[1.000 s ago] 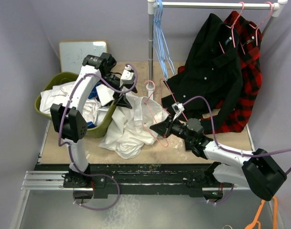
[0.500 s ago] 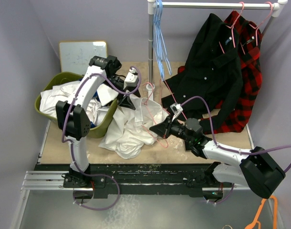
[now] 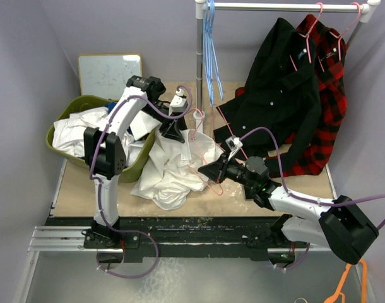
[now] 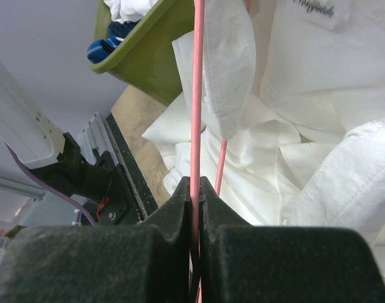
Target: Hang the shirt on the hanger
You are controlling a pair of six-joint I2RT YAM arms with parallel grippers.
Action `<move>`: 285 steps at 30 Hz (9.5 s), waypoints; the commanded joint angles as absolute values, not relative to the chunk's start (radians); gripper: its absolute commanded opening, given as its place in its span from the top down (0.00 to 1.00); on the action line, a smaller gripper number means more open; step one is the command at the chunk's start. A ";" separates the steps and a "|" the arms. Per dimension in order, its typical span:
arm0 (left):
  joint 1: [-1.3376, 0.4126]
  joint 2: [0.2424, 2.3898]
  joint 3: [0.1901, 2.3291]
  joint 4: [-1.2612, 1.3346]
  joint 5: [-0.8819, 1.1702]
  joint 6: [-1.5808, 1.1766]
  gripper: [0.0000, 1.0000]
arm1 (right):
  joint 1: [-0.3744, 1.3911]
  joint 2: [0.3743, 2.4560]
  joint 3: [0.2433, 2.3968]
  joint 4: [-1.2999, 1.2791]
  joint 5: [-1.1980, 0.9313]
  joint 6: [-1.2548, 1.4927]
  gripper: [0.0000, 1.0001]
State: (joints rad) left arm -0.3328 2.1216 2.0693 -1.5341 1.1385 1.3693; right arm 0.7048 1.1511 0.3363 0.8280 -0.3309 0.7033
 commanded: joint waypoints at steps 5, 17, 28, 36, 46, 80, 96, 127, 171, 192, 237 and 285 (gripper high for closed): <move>-0.390 1.983 1.916 -1.548 1.288 1.431 0.48 | 0.711 1.045 0.363 0.884 -0.273 0.673 1.00; -0.411 1.886 1.907 -1.541 1.316 1.397 1.00 | 0.711 0.938 0.383 0.756 -0.207 0.665 0.95; -0.411 1.563 1.825 -0.913 1.080 0.666 1.00 | 0.710 0.473 0.427 0.227 0.034 0.584 0.00; -0.413 1.505 1.791 -0.822 1.107 0.552 1.00 | 0.711 0.335 0.314 0.198 0.124 0.675 0.00; -0.413 1.452 1.794 -0.867 1.105 0.547 1.00 | 0.711 0.597 0.254 0.582 0.148 0.704 0.08; -0.413 1.368 1.745 -1.091 0.519 0.978 1.00 | 0.709 0.363 0.362 0.231 0.335 0.582 1.00; -0.431 1.373 1.750 -0.691 0.570 0.354 1.00 | 0.926 1.108 0.799 0.621 -0.122 0.608 1.00; -0.398 1.243 1.763 -1.118 0.793 0.870 1.00 | 1.017 0.517 0.546 0.413 0.133 0.065 0.00; -0.397 1.292 1.802 -1.200 1.069 1.036 1.00 | 1.011 1.033 1.178 -0.039 -0.080 -0.027 1.00; -0.384 1.356 2.020 -1.023 1.005 0.775 1.00 | 0.907 1.233 1.648 -0.357 -0.065 -0.120 1.00; -0.253 1.134 1.725 -0.942 0.471 0.494 0.01 | 0.851 0.576 0.785 -0.395 0.440 0.758 1.00; -0.036 1.047 1.534 -0.750 0.099 0.008 0.01 | 0.126 1.437 1.756 -0.240 0.071 0.104 1.00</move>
State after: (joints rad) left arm -0.0441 1.0504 1.5333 -0.8040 0.1463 0.0357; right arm 0.1368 1.4258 1.7245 -0.3603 0.1116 0.0868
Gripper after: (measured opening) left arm 0.990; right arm 0.005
